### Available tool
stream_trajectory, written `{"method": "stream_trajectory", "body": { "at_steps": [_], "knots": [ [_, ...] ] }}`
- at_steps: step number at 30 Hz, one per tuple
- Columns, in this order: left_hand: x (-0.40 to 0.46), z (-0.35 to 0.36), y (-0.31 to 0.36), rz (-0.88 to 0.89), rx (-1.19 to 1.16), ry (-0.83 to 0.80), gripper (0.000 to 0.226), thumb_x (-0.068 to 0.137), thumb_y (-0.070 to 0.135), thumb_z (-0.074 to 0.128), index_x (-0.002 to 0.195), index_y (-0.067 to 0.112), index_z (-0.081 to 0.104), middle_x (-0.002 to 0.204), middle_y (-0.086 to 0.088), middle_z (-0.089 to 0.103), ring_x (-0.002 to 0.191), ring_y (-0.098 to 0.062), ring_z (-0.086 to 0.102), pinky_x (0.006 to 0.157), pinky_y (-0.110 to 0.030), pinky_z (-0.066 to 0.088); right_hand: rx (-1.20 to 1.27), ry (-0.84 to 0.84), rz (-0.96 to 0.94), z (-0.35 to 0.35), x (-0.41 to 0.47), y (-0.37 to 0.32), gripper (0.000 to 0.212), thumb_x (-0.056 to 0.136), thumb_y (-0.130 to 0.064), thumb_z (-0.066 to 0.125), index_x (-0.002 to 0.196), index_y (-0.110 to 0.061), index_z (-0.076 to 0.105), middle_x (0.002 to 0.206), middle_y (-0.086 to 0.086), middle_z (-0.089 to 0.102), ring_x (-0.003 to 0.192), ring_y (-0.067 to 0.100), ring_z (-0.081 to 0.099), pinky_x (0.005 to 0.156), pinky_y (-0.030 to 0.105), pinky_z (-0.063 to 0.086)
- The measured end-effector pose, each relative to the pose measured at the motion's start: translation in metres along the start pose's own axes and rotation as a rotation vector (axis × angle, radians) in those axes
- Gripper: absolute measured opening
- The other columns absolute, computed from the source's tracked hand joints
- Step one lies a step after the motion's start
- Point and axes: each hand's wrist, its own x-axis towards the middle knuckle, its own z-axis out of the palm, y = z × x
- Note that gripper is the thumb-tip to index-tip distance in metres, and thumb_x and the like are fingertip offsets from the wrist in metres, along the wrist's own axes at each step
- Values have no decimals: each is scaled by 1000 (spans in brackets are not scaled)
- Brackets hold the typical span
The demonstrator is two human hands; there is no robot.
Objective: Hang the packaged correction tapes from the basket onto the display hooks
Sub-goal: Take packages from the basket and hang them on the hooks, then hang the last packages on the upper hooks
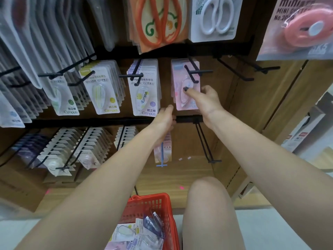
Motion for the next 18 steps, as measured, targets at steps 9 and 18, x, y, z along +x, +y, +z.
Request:
{"method": "stream_trajectory", "body": {
  "at_steps": [9, 18],
  "knots": [
    [-57, -43, -31, 287, 368, -93, 17, 107, 39, 45, 111, 32, 60, 111, 4, 72, 110, -16, 70, 104, -44, 54, -328, 194, 20, 11, 1, 17, 88, 87, -45, 79, 156, -16, 34, 152, 10, 46, 138, 31, 49, 105, 41, 46],
    [-174, -155, -132, 405, 295, 251, 11, 99, 26, 56, 94, 33, 64, 89, 4, 72, 78, -13, 69, 68, -23, 54, -138, 197, -430, 84, -152, 89, 22, 87, -16, 61, 102, -27, 48, 95, -2, 57, 83, 13, 57, 77, 25, 47]
  ]
}}
